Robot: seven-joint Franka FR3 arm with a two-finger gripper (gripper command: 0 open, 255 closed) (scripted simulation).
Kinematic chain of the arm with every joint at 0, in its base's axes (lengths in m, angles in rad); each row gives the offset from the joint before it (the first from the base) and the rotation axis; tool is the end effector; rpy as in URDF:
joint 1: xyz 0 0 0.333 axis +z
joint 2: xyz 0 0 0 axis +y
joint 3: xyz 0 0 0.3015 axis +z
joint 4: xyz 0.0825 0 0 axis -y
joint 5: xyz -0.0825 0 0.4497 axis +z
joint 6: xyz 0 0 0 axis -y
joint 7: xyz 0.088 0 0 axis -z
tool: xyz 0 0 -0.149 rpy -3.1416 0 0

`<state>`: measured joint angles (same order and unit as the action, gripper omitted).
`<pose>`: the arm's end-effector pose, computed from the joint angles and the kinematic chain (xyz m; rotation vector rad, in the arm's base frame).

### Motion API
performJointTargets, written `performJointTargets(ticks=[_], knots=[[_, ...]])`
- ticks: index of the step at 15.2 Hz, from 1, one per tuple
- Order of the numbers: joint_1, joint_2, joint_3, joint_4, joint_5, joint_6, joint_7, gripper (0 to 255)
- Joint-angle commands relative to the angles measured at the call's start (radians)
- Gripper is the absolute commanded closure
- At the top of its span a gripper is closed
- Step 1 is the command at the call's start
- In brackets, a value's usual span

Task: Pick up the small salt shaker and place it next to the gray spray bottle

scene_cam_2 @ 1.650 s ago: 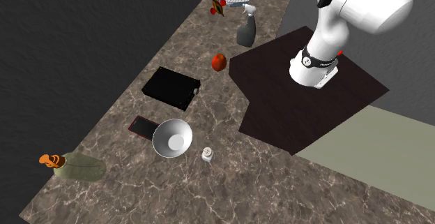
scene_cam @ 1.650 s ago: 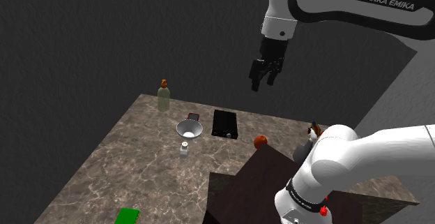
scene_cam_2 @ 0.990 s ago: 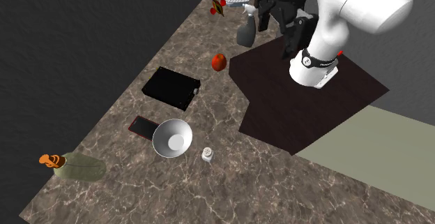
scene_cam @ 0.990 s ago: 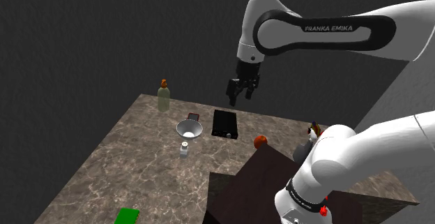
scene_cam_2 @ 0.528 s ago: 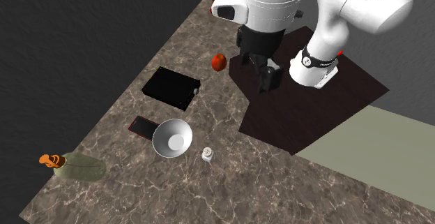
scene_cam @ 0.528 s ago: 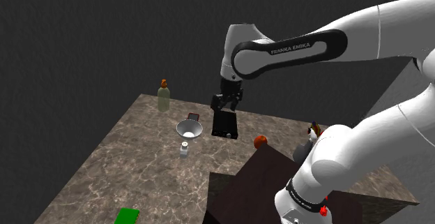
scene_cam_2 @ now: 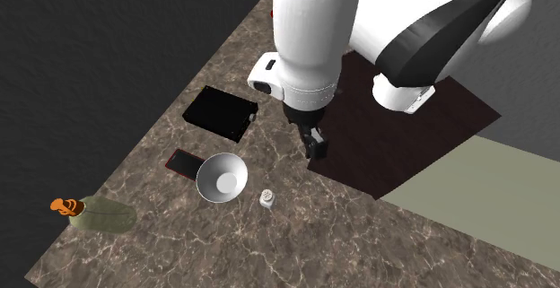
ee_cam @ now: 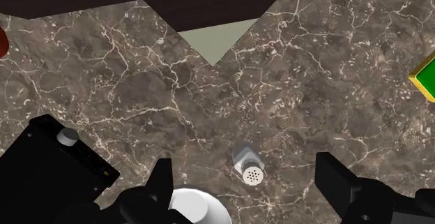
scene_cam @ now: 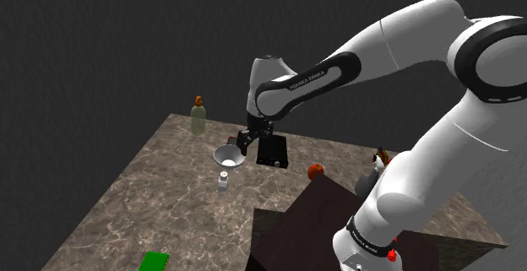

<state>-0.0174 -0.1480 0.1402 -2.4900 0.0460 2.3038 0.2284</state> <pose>0.4955 0.0608 0.2361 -3.1274 0.2177 0.0642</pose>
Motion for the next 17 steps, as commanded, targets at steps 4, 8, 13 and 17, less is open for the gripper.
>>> performJointTargets(ticks=[4, 8, 13, 17], knots=[[-0.002, 0.206, 0.005, 0.068, -0.037, 0.149, 0.03, 0], [0.007, 0.372, -0.001, 0.151, -0.076, 0.238, 0.06, 0], [0.029, 0.575, -0.021, 0.284, -0.117, 0.317, 0.091, 0], [0.041, 0.658, -0.032, 0.334, -0.13, 0.353, 0.101, 0]])
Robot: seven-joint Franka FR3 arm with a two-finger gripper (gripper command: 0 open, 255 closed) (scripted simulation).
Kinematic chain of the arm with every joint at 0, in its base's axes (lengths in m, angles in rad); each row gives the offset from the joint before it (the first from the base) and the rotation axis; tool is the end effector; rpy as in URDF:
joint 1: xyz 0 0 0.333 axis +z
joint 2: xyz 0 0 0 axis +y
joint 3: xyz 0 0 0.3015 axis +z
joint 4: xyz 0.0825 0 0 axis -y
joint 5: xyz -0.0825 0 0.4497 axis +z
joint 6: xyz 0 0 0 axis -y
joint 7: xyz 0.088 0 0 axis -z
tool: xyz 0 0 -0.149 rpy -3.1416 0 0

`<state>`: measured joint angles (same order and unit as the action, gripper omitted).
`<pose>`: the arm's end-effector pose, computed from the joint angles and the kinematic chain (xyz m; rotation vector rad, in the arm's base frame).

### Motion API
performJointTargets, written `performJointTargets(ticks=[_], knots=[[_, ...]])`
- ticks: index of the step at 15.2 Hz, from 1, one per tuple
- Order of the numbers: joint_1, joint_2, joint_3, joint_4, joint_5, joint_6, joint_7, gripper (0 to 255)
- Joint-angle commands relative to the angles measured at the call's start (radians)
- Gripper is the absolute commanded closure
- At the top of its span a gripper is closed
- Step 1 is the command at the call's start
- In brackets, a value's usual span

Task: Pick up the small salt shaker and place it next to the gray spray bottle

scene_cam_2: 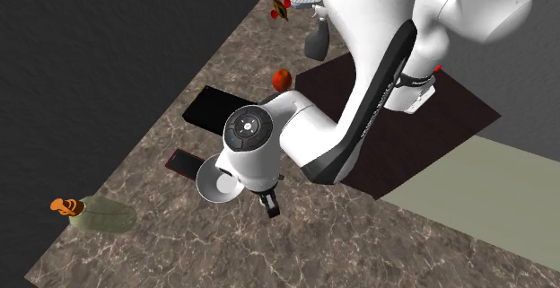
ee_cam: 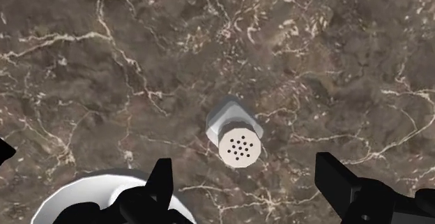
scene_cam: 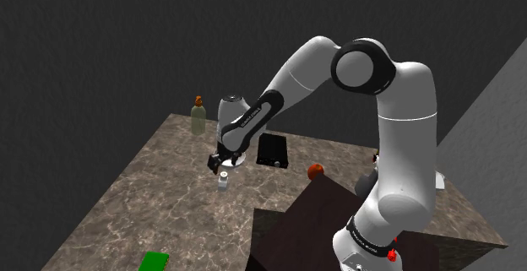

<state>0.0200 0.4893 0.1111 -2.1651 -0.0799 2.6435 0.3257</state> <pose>0.5792 0.0839 0.0535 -3.1218 0.2142 0.0148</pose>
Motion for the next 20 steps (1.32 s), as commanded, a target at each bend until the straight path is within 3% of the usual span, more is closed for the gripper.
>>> performJointTargets(ticks=[1, 13, 14, 20], knots=[[0.005, 0.033, -0.005, 0.011, -0.006, 0.023, 0.005, 0], [0.013, 0.092, -0.014, 0.027, -0.014, 0.066, 0.011, 0], [0.013, 0.092, -0.014, 0.027, -0.014, 0.066, 0.011, 255], [0.013, 0.091, -0.014, 0.026, -0.014, 0.066, 0.011, 255]])
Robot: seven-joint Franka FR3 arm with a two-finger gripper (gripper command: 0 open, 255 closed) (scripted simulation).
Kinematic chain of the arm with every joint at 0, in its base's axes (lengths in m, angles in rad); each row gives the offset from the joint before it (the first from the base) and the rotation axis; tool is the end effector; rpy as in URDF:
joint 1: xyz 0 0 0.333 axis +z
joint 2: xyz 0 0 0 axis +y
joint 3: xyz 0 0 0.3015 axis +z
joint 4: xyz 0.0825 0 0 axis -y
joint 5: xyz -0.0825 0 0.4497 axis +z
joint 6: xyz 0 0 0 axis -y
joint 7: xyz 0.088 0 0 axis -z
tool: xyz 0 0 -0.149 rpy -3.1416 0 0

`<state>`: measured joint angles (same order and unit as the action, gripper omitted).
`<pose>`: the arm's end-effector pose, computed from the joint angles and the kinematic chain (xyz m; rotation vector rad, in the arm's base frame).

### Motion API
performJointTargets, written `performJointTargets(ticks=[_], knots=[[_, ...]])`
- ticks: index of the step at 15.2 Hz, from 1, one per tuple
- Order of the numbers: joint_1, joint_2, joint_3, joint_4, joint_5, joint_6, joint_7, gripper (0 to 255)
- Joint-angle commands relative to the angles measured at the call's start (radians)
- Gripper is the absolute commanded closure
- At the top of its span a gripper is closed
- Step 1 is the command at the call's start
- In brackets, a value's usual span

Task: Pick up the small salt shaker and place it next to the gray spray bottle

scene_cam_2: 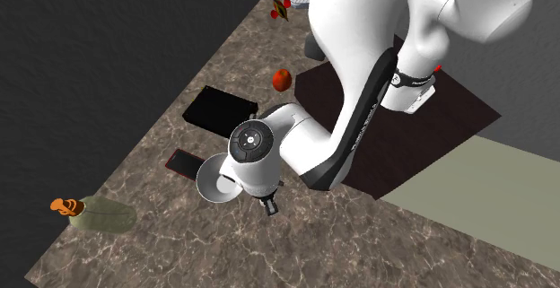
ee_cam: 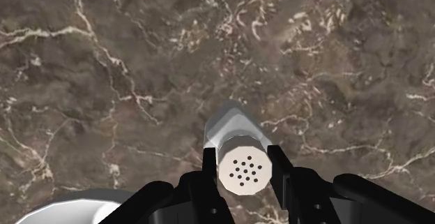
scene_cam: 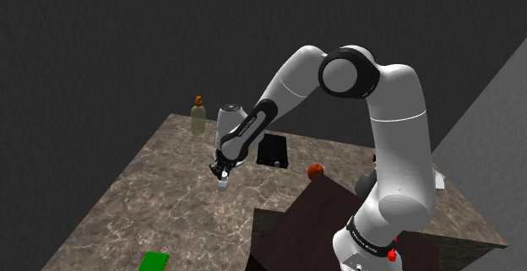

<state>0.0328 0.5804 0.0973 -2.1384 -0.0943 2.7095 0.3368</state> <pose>0.5754 0.0847 0.0156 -3.1216 0.2136 0.0123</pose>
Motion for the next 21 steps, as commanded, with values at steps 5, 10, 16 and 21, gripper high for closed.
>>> performJointTargets(ticks=[5, 10, 16, 21], knots=[[-0.003, -0.025, 0.004, -0.008, 0.004, -0.018, -0.002, 255], [-0.011, -0.089, 0.014, -0.023, 0.014, -0.067, -0.009, 255], [-0.019, -0.161, 0.025, -0.034, 0.027, -0.128, -0.018, 255], [-0.025, -0.219, 0.033, -0.037, 0.039, -0.182, -0.025, 255]])
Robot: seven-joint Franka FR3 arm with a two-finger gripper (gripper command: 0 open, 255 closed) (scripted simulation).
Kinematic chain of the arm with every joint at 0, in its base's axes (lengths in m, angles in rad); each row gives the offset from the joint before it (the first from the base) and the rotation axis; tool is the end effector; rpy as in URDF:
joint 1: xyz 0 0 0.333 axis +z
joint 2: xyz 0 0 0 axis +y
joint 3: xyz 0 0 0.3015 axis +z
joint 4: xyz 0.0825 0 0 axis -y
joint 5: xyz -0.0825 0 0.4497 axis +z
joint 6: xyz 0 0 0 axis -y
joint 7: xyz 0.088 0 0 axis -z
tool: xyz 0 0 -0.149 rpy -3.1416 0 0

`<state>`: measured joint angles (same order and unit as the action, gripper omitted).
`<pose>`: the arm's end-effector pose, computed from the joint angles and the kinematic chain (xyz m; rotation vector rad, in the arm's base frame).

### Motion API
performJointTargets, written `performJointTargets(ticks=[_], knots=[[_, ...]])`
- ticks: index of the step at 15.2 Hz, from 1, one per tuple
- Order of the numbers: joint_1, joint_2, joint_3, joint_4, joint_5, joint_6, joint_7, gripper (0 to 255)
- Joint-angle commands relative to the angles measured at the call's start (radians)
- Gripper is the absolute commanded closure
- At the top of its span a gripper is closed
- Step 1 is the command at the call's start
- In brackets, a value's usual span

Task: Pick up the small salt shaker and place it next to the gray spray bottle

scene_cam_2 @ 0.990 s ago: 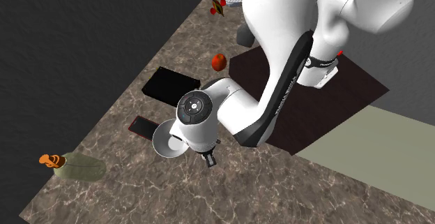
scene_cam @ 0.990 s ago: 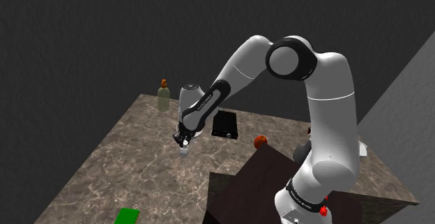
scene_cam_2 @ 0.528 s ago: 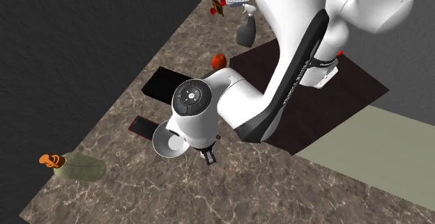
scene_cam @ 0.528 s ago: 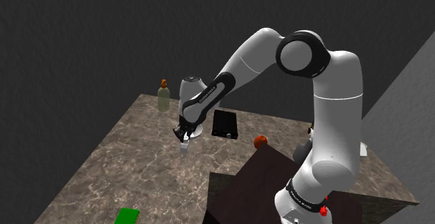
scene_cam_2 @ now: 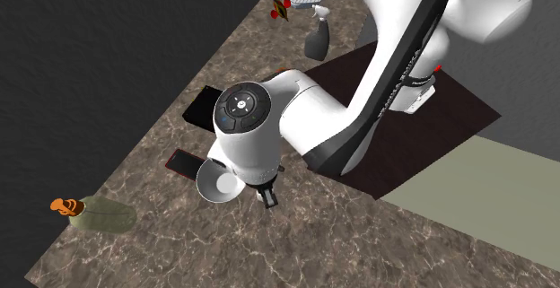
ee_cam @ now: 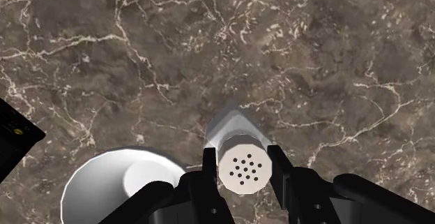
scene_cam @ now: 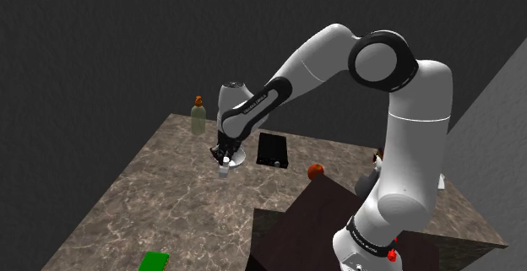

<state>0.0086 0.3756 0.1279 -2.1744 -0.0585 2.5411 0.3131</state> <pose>0.5878 0.0854 0.1081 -3.1218 0.2141 0.0123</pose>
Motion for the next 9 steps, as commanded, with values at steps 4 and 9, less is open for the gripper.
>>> performJointTargets(ticks=[4, 9], knots=[[-0.005, -0.058, 0.007, 0.001, 0.012, -0.058, -0.007, 255], [-0.009, -0.109, 0.013, 0.008, 0.024, -0.116, -0.014, 255]])
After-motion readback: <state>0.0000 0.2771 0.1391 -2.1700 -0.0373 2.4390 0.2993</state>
